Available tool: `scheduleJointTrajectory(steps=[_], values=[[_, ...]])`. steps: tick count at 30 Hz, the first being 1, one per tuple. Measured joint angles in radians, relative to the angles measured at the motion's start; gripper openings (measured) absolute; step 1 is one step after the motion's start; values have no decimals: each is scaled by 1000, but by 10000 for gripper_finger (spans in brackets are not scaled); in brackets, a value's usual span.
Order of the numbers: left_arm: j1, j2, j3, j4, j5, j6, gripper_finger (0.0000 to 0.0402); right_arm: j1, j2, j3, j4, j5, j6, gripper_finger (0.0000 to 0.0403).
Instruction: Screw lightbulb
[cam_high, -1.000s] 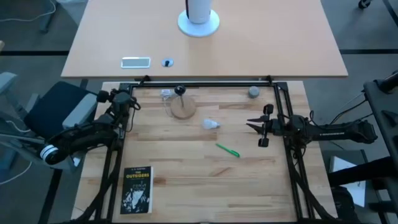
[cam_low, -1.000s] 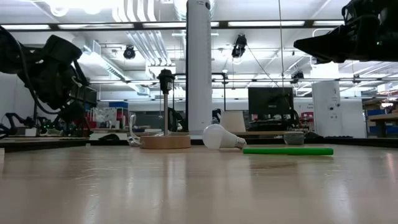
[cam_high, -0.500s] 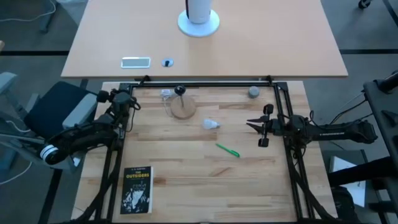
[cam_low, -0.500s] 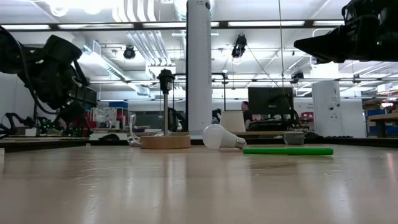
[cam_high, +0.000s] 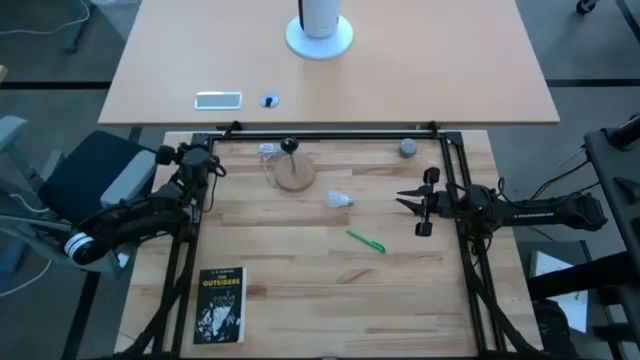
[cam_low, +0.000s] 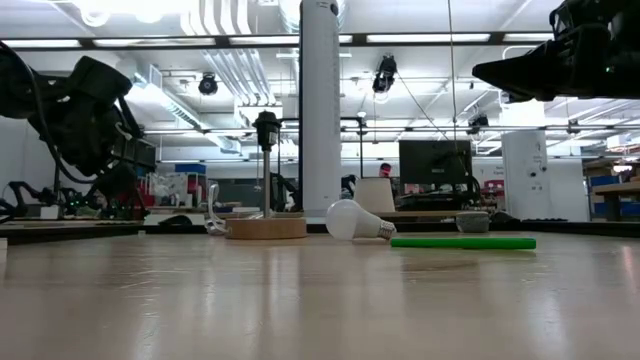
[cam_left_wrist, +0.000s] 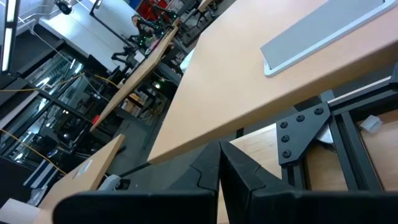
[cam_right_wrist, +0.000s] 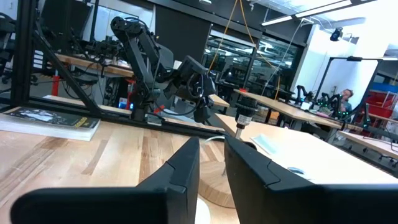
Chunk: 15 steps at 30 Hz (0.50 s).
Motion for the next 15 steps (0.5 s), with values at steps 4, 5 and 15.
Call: scheduleJointTrajectory(steps=[4, 5, 15], values=[[0, 0, 0, 0, 0, 0, 0, 0, 0, 0, 0, 0, 0, 61], [0, 0, 0, 0, 0, 0, 0, 0, 0, 0, 0, 0, 0, 58], [-56, -47, 54, -9, 0, -87, 0, 0, 0, 0, 4, 0, 149, 44]])
